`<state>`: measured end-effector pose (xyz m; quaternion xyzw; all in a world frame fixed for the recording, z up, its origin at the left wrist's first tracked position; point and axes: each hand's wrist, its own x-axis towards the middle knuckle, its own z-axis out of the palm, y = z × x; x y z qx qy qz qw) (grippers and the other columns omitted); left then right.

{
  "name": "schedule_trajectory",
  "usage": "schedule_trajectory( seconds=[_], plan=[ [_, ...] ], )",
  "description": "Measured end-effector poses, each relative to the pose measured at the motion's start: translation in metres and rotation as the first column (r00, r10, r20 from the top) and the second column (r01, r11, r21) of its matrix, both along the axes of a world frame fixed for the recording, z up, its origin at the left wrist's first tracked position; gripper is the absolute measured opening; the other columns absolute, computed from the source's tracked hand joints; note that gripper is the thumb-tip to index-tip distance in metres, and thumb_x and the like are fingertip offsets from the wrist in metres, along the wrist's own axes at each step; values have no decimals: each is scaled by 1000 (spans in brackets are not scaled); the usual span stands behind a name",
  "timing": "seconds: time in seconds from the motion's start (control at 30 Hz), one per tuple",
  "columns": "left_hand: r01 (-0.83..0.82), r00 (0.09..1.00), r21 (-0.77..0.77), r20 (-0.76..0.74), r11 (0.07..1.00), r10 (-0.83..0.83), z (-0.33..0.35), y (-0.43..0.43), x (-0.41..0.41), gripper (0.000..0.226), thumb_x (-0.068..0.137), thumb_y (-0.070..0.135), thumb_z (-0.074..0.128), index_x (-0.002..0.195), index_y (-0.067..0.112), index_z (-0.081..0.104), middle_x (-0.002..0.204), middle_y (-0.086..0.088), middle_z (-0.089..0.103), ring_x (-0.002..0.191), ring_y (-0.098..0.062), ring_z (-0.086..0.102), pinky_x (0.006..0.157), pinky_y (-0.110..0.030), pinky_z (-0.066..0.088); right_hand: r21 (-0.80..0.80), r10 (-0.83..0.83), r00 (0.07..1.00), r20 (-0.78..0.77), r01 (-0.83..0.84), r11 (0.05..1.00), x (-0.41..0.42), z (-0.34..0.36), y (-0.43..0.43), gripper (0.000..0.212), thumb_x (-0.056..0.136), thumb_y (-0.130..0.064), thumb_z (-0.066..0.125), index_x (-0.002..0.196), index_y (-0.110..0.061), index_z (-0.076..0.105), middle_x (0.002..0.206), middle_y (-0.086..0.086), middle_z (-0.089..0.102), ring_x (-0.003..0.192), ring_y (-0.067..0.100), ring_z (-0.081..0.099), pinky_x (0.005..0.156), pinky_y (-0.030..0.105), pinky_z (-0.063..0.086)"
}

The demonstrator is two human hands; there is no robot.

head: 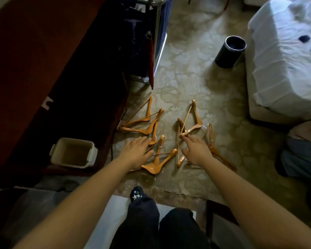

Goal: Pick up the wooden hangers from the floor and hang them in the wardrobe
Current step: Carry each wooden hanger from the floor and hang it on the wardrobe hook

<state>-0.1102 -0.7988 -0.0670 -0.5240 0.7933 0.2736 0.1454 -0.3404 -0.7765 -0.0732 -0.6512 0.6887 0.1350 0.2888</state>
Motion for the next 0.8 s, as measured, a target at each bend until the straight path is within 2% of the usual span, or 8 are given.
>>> schedule_trajectory(
  seconds=[0.17, 0.33, 0.5, 0.63, 0.8],
  plan=[
    [40, 998, 87, -44, 995, -37, -54, -60, -11, 57, 97, 41, 37, 147, 21, 21, 154, -2, 25, 143, -19, 21, 115, -38, 19, 87, -143, 987, 79, 136, 987, -15, -47, -38, 48, 97, -32, 39, 142, -15, 32, 148, 10, 34, 134, 28, 35, 108, 41, 34],
    [1, 1000, 231, 13, 973, -4, -146, -90, -25, 56, 96, 43, 36, 147, 21, 24, 153, -1, 29, 141, -19, 26, 116, -40, 22, 198, -269, 958, 101, 246, 949, -39, -134, -64, 49, 96, -31, 43, 142, -16, 34, 143, 10, 41, 130, 27, 40, 105, 40, 38],
    [-145, 989, 355, 17, 923, 149, -257, -118, -48, 54, 97, 40, 38, 146, 19, 29, 150, -3, 33, 139, -21, 29, 114, -38, 27, 340, -454, 879, 144, 387, 857, -56, -252, -91, 51, 95, -30, 44, 143, -16, 33, 141, 12, 44, 128, 27, 45, 104, 39, 40],
    [-272, 959, 420, 40, 866, 282, -364, -139, -65, 50, 96, 38, 41, 143, 21, 34, 145, -5, 40, 132, -22, 39, 109, -43, 37, 411, -585, 799, 142, 490, 769, -60, -362, -104, 36, 95, -26, 46, 127, -11, 51, 125, 12, 57, 115, 25, 54, 98, 38, 46],
    [-244, 970, 433, 100, 868, 222, -496, -148, -73, 46, 96, 36, 44, 139, 20, 38, 140, -6, 45, 125, -21, 47, 101, -40, 45, 464, -649, 751, 121, 535, 706, -57, -503, -102, 32, 94, -29, 47, 119, -12, 59, 120, 10, 62, 111, 26, 57, 97, 39, 46]
  ],
)
